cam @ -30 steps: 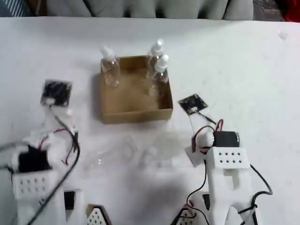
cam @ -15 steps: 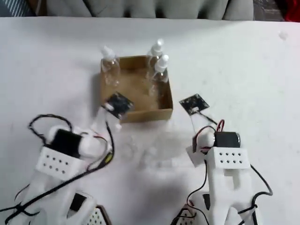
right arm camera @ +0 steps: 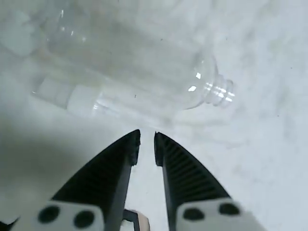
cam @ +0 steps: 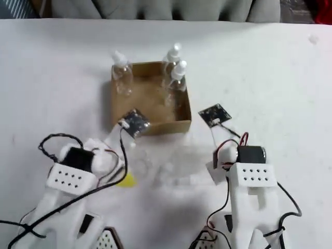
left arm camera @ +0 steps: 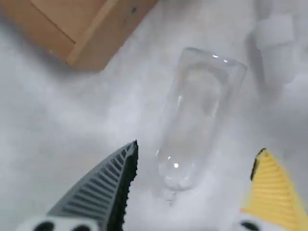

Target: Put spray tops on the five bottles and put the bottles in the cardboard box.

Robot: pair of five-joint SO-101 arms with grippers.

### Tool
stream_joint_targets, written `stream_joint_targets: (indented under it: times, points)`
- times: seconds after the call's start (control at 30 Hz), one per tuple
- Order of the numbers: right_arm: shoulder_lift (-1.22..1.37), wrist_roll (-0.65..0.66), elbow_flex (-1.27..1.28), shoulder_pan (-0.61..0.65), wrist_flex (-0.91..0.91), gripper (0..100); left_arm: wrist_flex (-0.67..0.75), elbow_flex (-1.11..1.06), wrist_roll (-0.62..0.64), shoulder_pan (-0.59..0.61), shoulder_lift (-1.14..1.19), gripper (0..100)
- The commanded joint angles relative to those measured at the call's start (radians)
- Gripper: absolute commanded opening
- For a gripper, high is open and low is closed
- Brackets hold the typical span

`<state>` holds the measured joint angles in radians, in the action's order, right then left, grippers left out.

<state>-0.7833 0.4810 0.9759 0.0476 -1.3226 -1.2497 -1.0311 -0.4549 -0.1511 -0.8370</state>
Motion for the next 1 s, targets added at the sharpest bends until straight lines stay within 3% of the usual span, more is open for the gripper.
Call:
stream_joint_targets:
  times: [0.0,0.5,0.83,0.97]
  points:
    - [-0.021,0.009,-0.006,-0.007,0.013,1.8,0.038,-0.014,-0.115,0.056,0.013,38]
    - [-0.021,0.009,-0.006,-0.007,0.013,1.8,0.146,-0.135,-0.172,0.054,0.024,39]
    - [-0.021,0.009,-0.005,-0.007,0.012,1.7,0.238,0.04,-0.196,0.153,0.421,39]
    - [-0.021,0.009,-0.005,-0.007,0.012,1.7,0.235,0.097,-0.206,0.206,0.518,29]
